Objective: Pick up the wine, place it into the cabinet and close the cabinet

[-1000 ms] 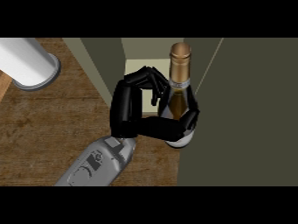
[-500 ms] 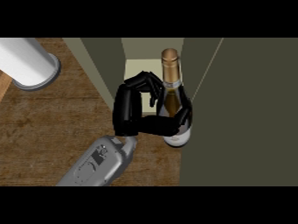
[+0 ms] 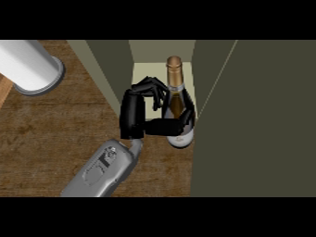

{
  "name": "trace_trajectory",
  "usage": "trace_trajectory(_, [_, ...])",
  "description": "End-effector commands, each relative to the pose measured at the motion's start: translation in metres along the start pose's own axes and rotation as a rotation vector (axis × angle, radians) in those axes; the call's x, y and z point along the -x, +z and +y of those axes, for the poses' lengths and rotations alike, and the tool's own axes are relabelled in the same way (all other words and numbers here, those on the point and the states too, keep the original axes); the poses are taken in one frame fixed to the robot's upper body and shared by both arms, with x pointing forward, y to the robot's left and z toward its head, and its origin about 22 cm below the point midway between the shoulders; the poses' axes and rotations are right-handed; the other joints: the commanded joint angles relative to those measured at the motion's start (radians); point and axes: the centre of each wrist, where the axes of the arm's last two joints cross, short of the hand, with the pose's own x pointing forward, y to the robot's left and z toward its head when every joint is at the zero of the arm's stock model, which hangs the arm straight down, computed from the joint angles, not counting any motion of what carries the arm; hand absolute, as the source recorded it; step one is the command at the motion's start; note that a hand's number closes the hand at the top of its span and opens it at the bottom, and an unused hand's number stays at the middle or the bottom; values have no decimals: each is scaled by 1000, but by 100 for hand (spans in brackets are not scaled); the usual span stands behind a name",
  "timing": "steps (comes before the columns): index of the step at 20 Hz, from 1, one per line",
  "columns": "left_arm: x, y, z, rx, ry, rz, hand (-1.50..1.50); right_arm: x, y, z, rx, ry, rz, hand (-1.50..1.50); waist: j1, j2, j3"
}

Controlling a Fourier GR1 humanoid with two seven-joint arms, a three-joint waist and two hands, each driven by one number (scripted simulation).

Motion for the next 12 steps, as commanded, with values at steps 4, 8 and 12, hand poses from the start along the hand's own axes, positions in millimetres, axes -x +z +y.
trace_trajectory(4, [19,-2,10,-52,-16,-14,150,-27,24,5,-37,-47,-56,-150,-4,0,0])
trace_trajectory(8, [23,-24,17,-75,1,-14,150,-23,21,-3,-39,-30,-60,-150,-5,1,0])
trace_trajectory(12, [24,-23,25,-67,-12,13,150,-26,20,8,-44,-65,-60,-150,4,-1,0])
